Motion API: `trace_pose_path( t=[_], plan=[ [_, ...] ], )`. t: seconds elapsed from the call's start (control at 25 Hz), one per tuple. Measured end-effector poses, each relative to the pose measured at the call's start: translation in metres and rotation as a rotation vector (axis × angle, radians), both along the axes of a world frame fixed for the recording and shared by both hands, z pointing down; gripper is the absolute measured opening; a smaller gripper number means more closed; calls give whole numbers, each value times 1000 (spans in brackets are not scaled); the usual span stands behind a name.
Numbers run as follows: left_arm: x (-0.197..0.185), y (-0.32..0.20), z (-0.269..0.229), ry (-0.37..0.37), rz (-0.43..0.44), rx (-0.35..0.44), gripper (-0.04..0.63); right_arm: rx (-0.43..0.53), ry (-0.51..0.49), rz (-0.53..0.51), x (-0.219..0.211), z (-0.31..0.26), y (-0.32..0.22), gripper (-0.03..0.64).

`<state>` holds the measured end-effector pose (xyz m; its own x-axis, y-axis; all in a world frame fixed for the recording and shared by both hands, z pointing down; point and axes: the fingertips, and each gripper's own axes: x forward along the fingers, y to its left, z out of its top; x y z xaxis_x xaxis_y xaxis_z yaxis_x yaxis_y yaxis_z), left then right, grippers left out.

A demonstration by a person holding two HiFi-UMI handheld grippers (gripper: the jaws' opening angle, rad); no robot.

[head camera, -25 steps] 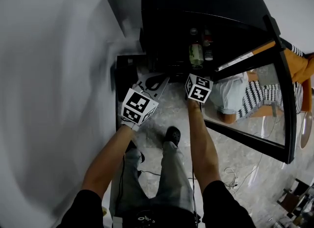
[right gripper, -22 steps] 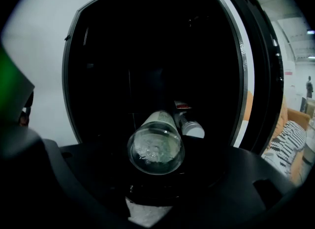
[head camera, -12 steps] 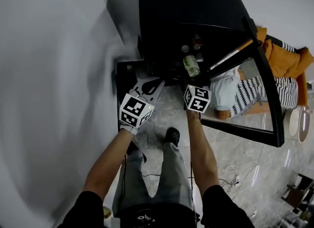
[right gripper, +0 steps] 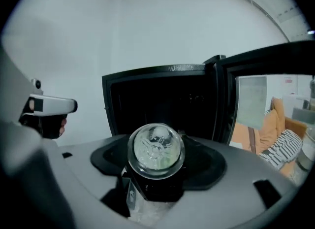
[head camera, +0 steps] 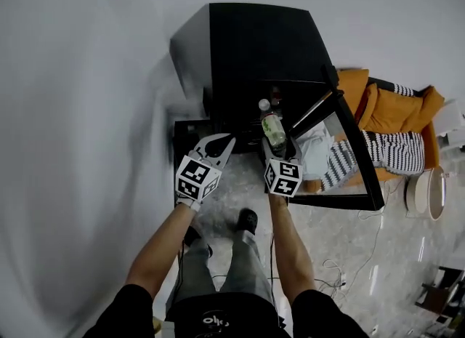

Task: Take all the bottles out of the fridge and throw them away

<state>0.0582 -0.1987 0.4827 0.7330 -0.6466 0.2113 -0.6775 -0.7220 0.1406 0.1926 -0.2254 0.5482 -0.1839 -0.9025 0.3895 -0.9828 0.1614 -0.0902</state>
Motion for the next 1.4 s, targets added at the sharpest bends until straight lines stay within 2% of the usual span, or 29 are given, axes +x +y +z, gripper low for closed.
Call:
trace_pose_path(
  t=[0.28,0.6,1.08,1.4],
  plan=[
    [2,13,-62,20,-1,23,6,17,-21,-1,2,-74,42,331],
    [-2,28,-93,33,-13,42,6,60,-17,-4,6,-123,58,331],
    [-5,38,-102,26,-52,50,6,61,-7,-67,3,-137,70,331],
    [-44,45,-99,2,-150,42,6,35,-17,-226,-53,-130,85,331]
  ],
)
